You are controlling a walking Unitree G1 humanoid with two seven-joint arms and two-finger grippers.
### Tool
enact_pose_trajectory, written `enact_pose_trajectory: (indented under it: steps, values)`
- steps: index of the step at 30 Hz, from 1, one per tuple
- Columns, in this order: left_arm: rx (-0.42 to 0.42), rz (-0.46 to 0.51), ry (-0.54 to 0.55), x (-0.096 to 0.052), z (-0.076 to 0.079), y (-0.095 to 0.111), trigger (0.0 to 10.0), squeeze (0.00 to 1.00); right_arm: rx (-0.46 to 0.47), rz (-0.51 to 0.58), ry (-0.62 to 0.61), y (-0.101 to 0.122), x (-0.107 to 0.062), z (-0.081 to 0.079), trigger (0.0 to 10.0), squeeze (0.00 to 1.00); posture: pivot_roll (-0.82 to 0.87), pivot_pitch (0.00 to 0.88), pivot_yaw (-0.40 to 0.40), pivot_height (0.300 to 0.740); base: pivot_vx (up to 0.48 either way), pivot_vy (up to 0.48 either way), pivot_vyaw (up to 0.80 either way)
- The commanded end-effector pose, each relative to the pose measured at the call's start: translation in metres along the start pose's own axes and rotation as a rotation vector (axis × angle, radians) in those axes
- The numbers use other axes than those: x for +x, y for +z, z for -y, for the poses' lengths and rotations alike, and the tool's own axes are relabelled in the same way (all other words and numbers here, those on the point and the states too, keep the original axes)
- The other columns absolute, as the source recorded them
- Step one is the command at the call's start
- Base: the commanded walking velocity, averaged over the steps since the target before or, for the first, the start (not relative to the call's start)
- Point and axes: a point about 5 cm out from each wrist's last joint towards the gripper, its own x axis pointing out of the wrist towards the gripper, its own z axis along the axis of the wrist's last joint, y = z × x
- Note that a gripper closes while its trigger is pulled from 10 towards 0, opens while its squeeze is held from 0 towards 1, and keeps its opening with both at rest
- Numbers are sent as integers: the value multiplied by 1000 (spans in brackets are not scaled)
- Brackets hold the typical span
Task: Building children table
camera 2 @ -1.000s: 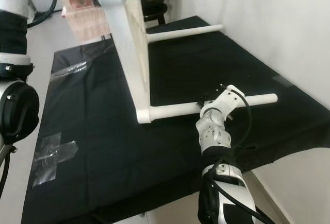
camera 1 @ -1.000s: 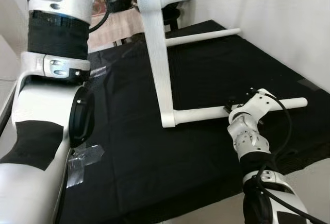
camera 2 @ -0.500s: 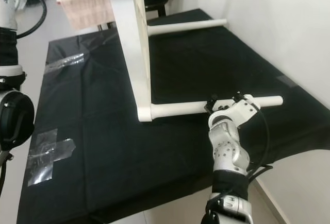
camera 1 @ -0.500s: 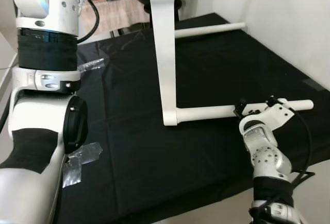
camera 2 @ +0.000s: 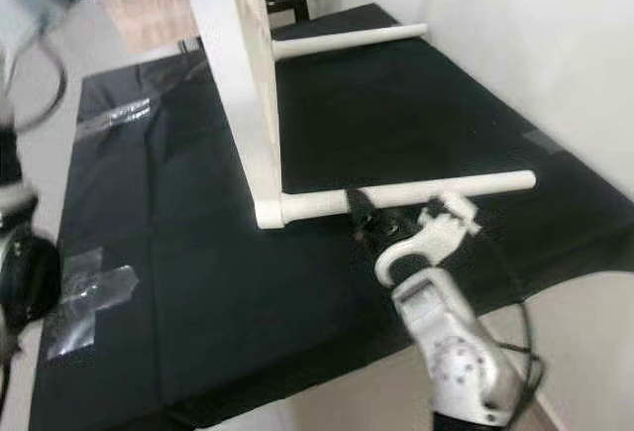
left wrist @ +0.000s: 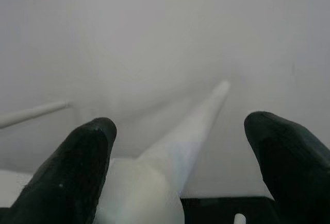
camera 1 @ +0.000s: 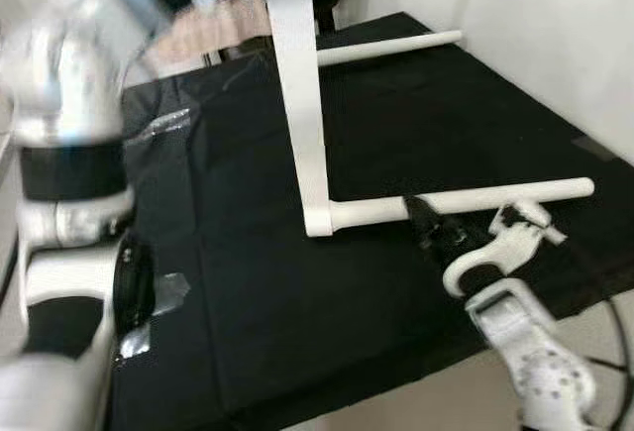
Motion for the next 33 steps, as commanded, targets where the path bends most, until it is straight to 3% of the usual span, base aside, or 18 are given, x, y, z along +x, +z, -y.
enact_pose_trajectory:
  steps: [1,2,4,7,9,11,13,21,22,23,33]
  values:
    - [-36,-14,61,-21,11,-18,10000,0,-85,22,95,5,6,-15,10000,0,-38,87,72,740,0,0,0]
    - [-36,-14,61,-21,11,-18,10000,0,-85,22,95,5,6,-15,10000,0,-38,87,72,740,0,0,0]
    - [-41,-19,139,-38,21,-28,10000,0,-132,39,125,10,12,-20,10000,0,-35,78,64,740,0,0,0]
    - [-51,-13,174,-46,28,-32,10000,0,-154,38,142,10,15,-22,10000,0,-29,66,54,740,0,0,0]
    - [-94,-26,272,-68,43,-46,10000,0,-220,26,181,7,23,-25,10000,0,-15,51,28,740,0,0,0]
    - [-94,-26,272,-68,43,-46,10000,0,-220,26,181,7,23,-25,10000,0,-15,51,28,740,0,0,0]
    - [-115,-53,342,-84,55,-60,10000,0,-248,12,204,2,29,-28,10000,0,-8,40,19,740,0,0,0]
    - [-151,-99,422,-99,65,-77,10000,0,-311,12,240,-4,36,-34,10000,0,-10,24,19,740,0,0,0]
    - [-202,-178,488,-113,72,-103,10000,0,-403,21,249,-5,36,-33,10000,0,-23,20,27,740,0,0,0]
    - [-232,-212,532,-122,76,-116,10000,0,-458,23,248,-6,35,-31,10000,0,-23,20,27,740,0,-480,0]
    - [-351,-274,642,-146,91,-147,10000,0,-648,3,282,-18,32,-26,10000,0,-25,15,21,740,0,-478,0]
